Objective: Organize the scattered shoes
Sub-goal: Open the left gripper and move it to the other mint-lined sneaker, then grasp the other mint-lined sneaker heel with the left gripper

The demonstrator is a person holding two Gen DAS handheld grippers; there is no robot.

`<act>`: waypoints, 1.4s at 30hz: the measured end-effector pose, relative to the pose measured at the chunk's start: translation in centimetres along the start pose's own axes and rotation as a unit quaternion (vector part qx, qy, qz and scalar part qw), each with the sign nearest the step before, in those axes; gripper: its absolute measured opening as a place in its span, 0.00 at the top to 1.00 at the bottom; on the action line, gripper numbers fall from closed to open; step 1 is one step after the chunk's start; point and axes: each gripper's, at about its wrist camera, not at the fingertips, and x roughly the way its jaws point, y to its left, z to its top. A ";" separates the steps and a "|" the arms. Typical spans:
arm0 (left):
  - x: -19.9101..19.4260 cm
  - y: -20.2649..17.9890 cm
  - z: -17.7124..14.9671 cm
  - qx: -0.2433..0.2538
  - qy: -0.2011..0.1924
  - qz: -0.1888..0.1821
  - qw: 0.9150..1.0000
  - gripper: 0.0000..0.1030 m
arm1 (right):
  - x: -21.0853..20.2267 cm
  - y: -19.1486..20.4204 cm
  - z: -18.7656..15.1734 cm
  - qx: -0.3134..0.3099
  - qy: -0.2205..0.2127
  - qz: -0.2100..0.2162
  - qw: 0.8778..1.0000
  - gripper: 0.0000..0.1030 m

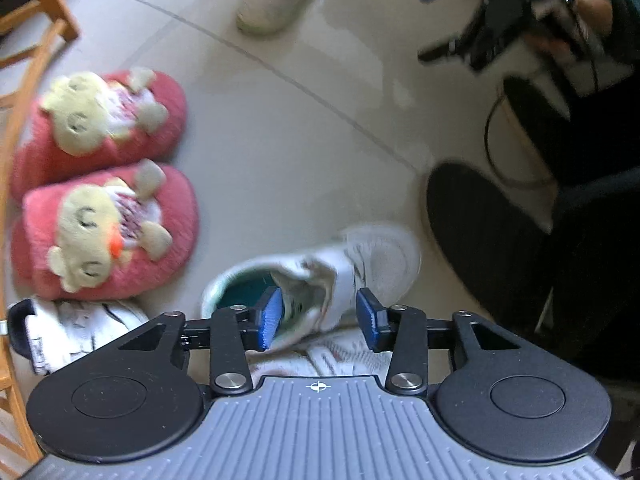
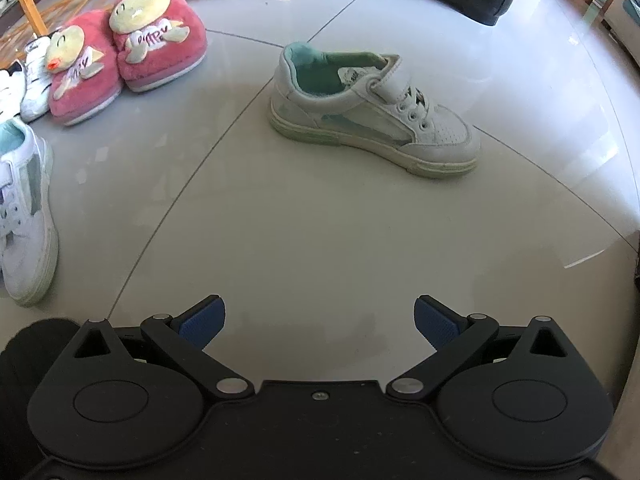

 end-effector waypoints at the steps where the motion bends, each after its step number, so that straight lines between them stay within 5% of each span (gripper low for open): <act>1: -0.5 -0.2 0.4 -0.015 -0.012 -0.004 1.000 0.47 | 0.0 0.0 0.1 0.000 -0.001 0.000 1.000 0.01; 9: -0.3 -2.1 5.2 -0.122 -0.101 0.005 0.987 0.45 | 0.1 -1.0 0.3 0.025 -0.002 -0.011 1.000 0.01; 16: 2.1 -2.5 10.2 -0.259 -0.193 0.030 0.946 0.46 | 0.2 -2.0 -0.1 0.045 0.004 -0.012 0.999 0.01; 19: 2.9 -2.9 12.3 -0.283 -0.212 0.026 0.935 0.49 | 0.3 -2.3 -0.2 0.046 0.004 -0.014 0.999 0.01; 26: 4.8 -4.3 18.0 -0.242 -0.257 0.036 0.935 0.50 | 0.3 -3.3 -0.5 0.059 0.004 -0.015 0.998 0.01; 42: 9.5 -2.7 22.6 -0.231 -0.241 0.079 0.939 0.47 | 0.7 -5.3 -1.5 0.093 0.017 -0.023 0.995 0.01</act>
